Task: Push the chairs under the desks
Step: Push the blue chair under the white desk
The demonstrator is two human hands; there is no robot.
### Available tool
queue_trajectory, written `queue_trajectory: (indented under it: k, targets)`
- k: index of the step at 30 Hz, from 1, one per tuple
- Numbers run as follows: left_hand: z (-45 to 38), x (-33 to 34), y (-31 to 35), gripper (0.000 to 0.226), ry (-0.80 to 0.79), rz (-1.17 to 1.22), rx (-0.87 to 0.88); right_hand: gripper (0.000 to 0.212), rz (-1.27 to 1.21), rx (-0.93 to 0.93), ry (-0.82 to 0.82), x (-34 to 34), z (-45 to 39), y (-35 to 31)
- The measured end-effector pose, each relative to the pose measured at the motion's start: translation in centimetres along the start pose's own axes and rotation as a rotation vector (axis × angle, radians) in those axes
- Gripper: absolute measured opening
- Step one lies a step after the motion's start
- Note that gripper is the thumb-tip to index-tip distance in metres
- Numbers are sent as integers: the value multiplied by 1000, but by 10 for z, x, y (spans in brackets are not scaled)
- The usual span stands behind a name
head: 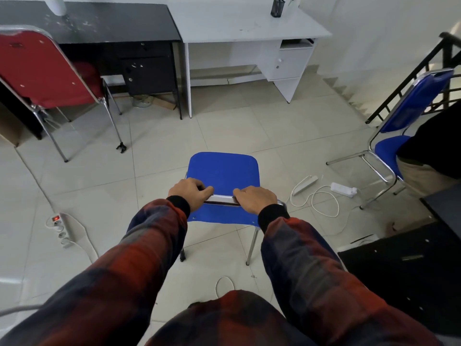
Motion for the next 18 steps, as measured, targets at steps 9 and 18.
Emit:
queue_trajectory:
  k: [9,18]
  targets:
    - [-8,-7,-7,35,-14,6,38,53,-119,37,233,-9,-8,6]
    - [-25,-9,-8,34,-46,3,-19,49,-126,107,292,-13,-24,1]
Point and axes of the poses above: each hand's wrist, its own z-axis away from the middle knuckle, its own x-axis out of the palm, y = z × x, the point moved 5 cm from there along -z, towards the middle knuckle, and after that the axes turned 7 degrees about -z, right-handed, at the moved point
